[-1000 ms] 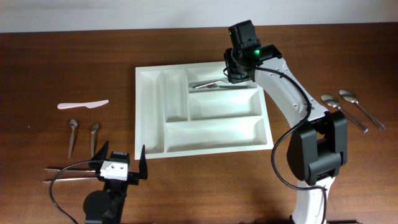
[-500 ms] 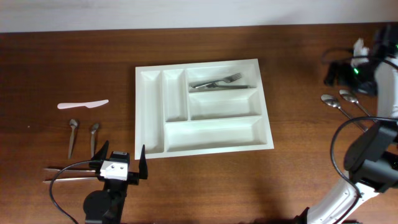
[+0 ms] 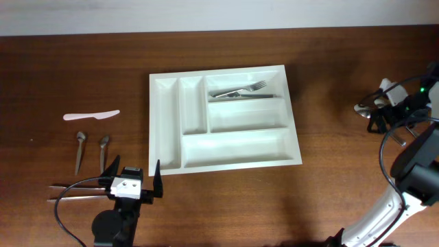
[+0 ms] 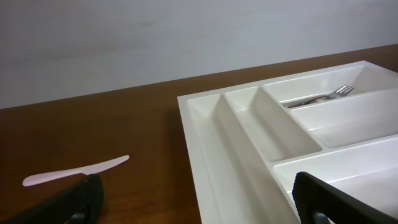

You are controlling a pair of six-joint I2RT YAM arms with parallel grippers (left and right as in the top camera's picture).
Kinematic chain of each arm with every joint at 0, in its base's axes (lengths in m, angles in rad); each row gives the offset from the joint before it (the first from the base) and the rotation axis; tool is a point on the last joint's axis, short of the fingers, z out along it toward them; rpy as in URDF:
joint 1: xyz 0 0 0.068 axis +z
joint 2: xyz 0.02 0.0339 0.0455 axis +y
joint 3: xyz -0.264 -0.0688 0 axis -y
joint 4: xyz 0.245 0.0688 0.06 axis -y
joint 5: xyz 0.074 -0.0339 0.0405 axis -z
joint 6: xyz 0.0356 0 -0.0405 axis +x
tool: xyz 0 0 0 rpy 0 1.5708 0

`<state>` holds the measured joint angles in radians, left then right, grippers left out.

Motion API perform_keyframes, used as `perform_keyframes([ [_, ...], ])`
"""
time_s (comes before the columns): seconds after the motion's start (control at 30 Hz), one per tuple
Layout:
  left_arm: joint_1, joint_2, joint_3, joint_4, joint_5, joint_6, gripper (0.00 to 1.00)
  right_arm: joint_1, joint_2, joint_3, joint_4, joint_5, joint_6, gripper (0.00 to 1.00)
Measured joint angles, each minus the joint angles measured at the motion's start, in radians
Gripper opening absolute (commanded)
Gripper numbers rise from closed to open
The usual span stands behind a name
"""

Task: Pack container
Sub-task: 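Move the right gripper back and grasp a metal spoon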

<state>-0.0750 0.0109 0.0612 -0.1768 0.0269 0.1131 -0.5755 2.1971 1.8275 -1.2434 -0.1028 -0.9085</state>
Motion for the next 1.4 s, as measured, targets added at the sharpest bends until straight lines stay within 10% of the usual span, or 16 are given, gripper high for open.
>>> perform_keyframes([
  [0.73,0.0,0.0,0.0,0.0,0.0,0.0,0.99,0.0,0.099,-0.036,0.131,0.145,-0.062,0.98],
  [0.87,0.0,0.0,0.0,0.0,0.0,0.0,0.99,0.0,0.1,-0.038,0.146,0.152,-0.058,0.87],
  [1.23,0.0,0.0,0.0,0.0,0.0,0.0,0.99,0.029,0.101,-0.039,0.159,0.154,-0.027,0.04],
  [1.4,0.0,0.0,0.0,0.0,0.0,0.0,0.99,0.048,0.101,-0.039,0.198,0.157,0.037,0.04],
])
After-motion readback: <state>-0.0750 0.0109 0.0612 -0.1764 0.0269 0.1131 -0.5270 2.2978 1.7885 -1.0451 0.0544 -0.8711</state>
